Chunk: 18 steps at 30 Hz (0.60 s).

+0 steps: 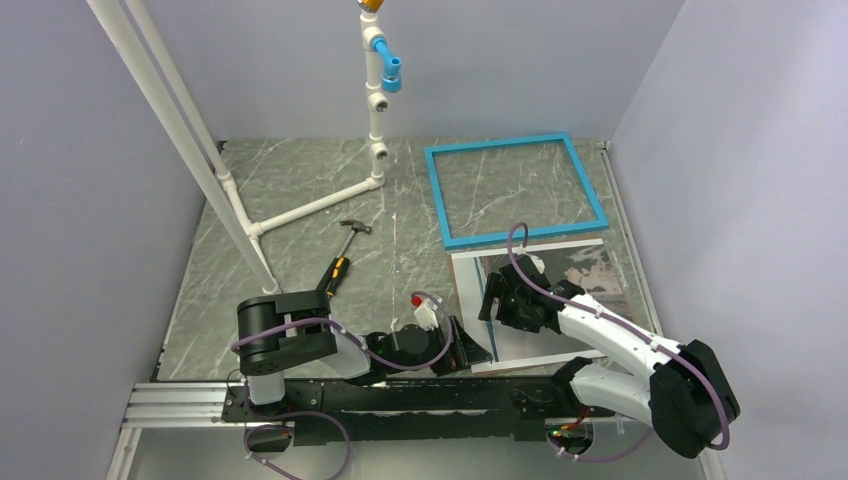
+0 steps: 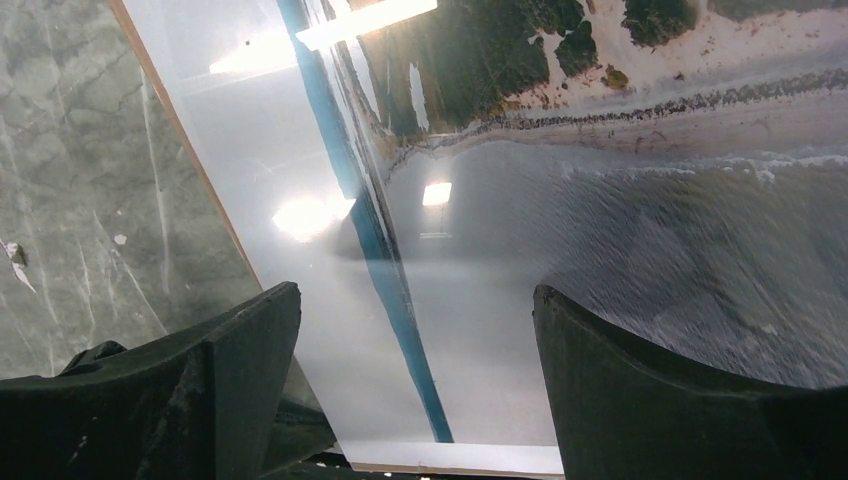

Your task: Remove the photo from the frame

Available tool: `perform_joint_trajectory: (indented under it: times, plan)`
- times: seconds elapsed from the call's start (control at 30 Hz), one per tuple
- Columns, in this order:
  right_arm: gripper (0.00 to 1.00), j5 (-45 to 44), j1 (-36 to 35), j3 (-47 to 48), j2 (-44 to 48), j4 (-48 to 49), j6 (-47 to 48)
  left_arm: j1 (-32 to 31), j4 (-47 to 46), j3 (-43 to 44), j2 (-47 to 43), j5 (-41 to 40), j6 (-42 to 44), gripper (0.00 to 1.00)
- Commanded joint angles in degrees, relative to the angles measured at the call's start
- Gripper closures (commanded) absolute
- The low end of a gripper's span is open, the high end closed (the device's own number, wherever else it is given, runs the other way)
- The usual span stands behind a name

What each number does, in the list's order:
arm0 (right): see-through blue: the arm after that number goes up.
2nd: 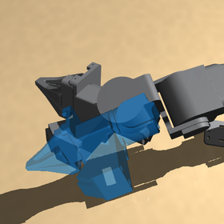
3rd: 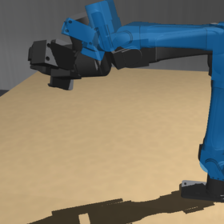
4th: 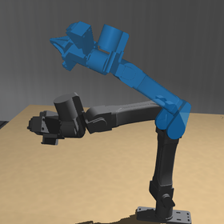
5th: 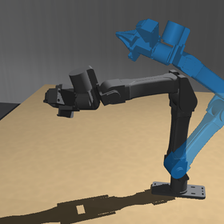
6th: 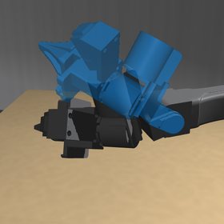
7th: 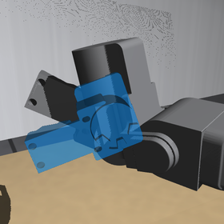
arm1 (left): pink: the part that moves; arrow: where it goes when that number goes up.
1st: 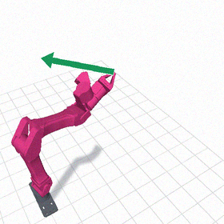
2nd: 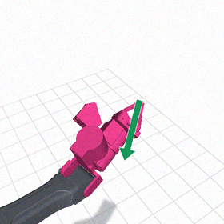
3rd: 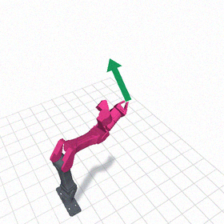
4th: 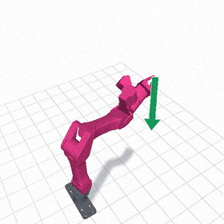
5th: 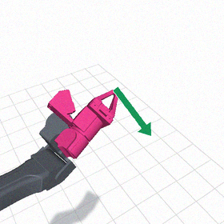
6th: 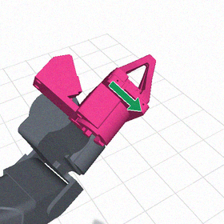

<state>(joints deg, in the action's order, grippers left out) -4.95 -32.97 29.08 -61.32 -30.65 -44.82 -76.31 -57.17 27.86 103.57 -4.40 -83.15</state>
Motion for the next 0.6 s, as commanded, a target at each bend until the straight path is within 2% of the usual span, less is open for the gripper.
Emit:
perform_joint_trajectory:
  times: [0.0,0.1,0.4,0.57]
  plan:
    - [0.13,0.59,0.04,-0.78,0.0,2.42,-0.62,-0.4,-3.87,1.35,0.65,-0.52,1.55,0.09]
    - [0.13,0.73,0.04,-0.86,-0.03,2.59,-0.75,-0.41,-4.01,1.3,-0.32,-0.61,2.25,0.1]
    - [0.13,0.91,0.08,-1.22,-0.56,3.22,-0.63,-0.75,3.96,3.67,-6.18,-1.11,6.07,0.1]
    - [0.13,1.35,0.08,-1.3,-1.31,3.63,-0.59,-0.77,4.05,3.75,-6.82,-1.4,6.31,0.1]
